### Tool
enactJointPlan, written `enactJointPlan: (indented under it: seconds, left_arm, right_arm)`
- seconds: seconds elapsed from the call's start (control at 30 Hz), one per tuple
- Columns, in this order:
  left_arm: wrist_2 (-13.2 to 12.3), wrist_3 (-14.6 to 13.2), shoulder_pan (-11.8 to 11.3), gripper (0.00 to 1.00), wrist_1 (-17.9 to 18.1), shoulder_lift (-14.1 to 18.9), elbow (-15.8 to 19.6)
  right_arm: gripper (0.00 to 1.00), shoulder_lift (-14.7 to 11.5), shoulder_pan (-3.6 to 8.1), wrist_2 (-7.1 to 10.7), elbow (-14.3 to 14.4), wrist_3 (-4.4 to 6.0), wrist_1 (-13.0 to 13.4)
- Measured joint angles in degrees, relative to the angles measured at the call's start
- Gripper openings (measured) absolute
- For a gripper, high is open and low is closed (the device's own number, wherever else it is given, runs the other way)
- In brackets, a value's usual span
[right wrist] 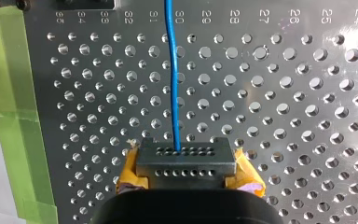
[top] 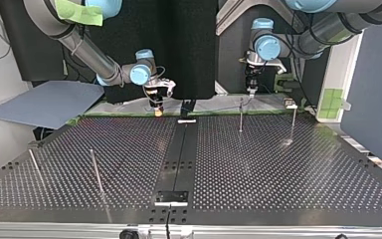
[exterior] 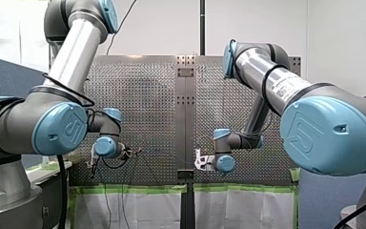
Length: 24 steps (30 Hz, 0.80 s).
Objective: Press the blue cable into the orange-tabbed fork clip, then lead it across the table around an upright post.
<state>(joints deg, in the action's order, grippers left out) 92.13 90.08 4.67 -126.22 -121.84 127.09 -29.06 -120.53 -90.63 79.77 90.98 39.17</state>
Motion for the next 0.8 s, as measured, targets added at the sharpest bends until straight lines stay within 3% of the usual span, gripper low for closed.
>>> enactJointPlan:
  seconds: [0.43,0.6,0.8]
  left_arm:
    - [0.8,0.5,0.4,0.98,-0.1,0.0,0.0]
    - [2.8,2.1,1.9,0.98,0.3,0.0,-0.3]
    - [3.3,4.1,3.8,0.98,0.3,0.0,-0.9]
  right_arm:
    - [0.00,0.0,0.06,0.03,0.0,-0.07,0.0]
    - [0.00,0.0,0.05,0.07,0.0,-0.22,-0.3]
    - [0.00,0.0,0.00,0.05,0.0,-0.26,-0.3]
